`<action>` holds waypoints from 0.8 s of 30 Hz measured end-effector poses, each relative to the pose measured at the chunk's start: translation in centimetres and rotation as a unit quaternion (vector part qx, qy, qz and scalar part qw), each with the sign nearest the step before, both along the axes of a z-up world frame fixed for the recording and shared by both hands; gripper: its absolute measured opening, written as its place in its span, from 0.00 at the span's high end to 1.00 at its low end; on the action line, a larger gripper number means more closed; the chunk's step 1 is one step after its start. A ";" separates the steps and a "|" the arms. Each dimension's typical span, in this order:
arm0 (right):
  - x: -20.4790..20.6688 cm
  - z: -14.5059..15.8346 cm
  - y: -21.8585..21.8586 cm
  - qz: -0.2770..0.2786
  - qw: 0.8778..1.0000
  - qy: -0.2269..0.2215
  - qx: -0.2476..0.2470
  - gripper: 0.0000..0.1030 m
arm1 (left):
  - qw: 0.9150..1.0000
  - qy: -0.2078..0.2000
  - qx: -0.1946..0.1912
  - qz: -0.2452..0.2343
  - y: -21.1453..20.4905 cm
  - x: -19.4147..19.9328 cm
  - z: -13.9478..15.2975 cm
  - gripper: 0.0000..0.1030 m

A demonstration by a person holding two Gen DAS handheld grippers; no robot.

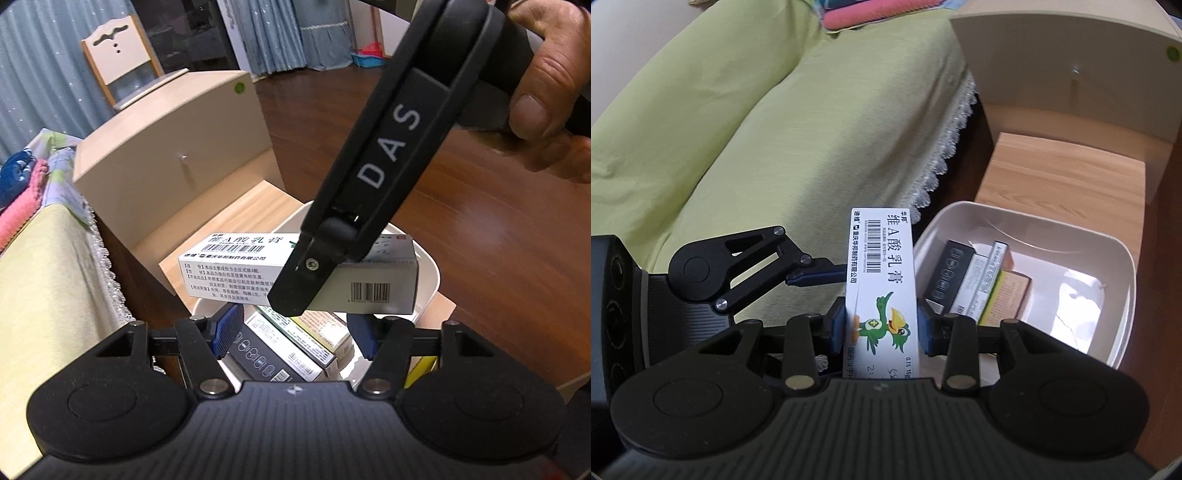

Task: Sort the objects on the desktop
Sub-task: 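Carry the white-and-green ointment box with the right gripper toward the white basin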

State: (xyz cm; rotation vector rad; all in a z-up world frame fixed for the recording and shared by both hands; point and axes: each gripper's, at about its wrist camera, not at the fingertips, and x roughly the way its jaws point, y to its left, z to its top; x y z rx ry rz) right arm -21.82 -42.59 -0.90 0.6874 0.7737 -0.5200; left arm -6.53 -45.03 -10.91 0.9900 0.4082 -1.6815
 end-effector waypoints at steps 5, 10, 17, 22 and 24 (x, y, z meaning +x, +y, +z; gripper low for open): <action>-0.7 -1.5 -0.7 -0.019 1.000 0.010 0.003 0.67 | 1.000 0.003 0.012 0.002 -1.3 -0.2 -1.5 0.38; -1.0 -2.6 -1.3 -0.039 0.999 0.018 0.002 0.67 | 1.000 -0.001 0.028 0.011 -2.1 0.0 -2.8 0.38; -1.5 -4.0 -1.9 -0.072 0.997 0.028 -0.003 0.67 | 0.998 -0.013 0.049 0.040 -3.2 0.7 -4.6 0.38; -2.4 -5.9 -2.4 -0.105 0.994 0.037 0.005 0.67 | 0.996 -0.014 0.061 0.060 -3.7 1.2 -5.8 0.38; -2.9 -6.6 -2.5 -0.118 0.992 0.043 0.004 0.67 | 0.996 -0.011 0.062 0.064 -3.8 1.3 -6.1 0.38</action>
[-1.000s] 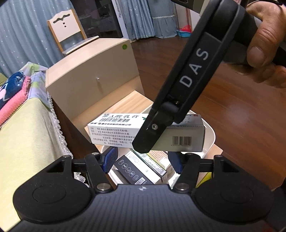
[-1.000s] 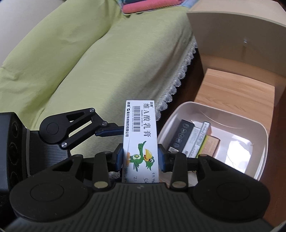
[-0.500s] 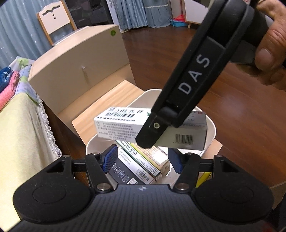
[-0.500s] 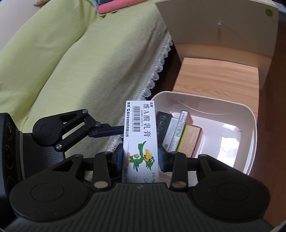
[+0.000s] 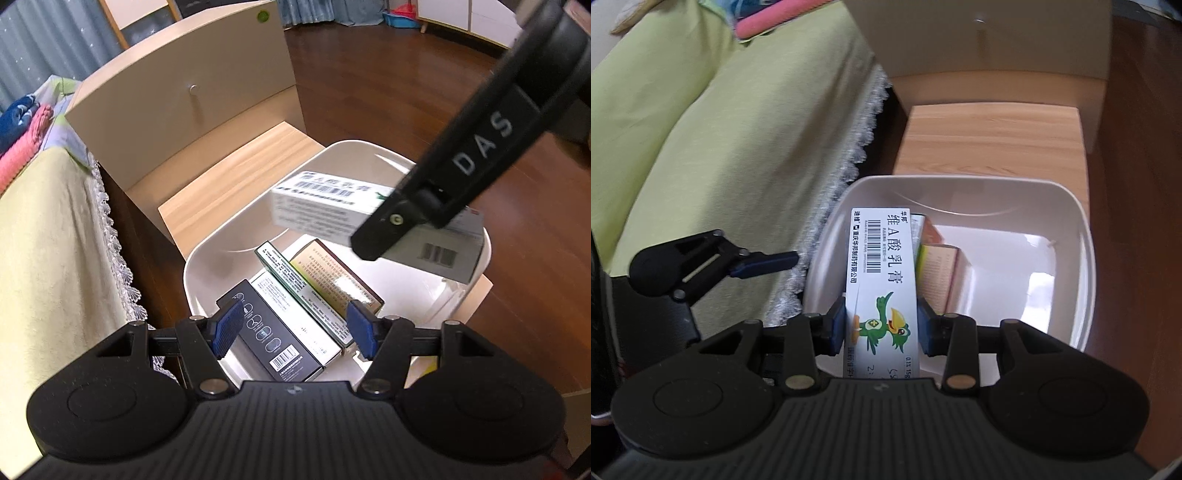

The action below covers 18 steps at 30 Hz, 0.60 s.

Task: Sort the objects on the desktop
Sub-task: 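Carry the white-and-green ointment box with the right gripper toward the white basin, then lower the ointment box with the right gripper into the basin beside the boxes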

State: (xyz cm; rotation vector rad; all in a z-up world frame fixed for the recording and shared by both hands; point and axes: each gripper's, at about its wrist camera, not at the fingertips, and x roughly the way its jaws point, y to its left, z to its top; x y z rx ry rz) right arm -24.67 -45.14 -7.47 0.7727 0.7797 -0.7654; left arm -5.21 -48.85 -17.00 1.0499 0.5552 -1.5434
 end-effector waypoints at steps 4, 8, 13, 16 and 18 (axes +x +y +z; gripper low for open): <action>-0.8 -1.0 -0.3 -0.024 1.000 0.007 0.000 0.67 | 1.000 0.007 0.001 0.014 -0.5 0.4 -0.5 0.38; -1.4 -2.0 -0.7 -0.051 0.999 0.014 -0.003 0.67 | 0.999 0.014 0.003 0.035 -1.2 0.8 -0.8 0.38; -1.7 -3.6 -1.2 -0.078 0.997 0.027 -0.004 0.67 | 0.998 0.020 0.006 0.062 -1.6 1.3 -1.4 0.38; -1.7 -4.7 -1.7 -0.092 0.995 0.036 -0.001 0.67 | 0.997 0.023 0.005 0.074 -1.7 1.6 -1.6 0.38; -1.6 -5.2 -1.9 -0.096 0.994 0.042 0.001 0.67 | 0.996 0.026 0.001 0.080 -1.7 1.8 -1.7 0.38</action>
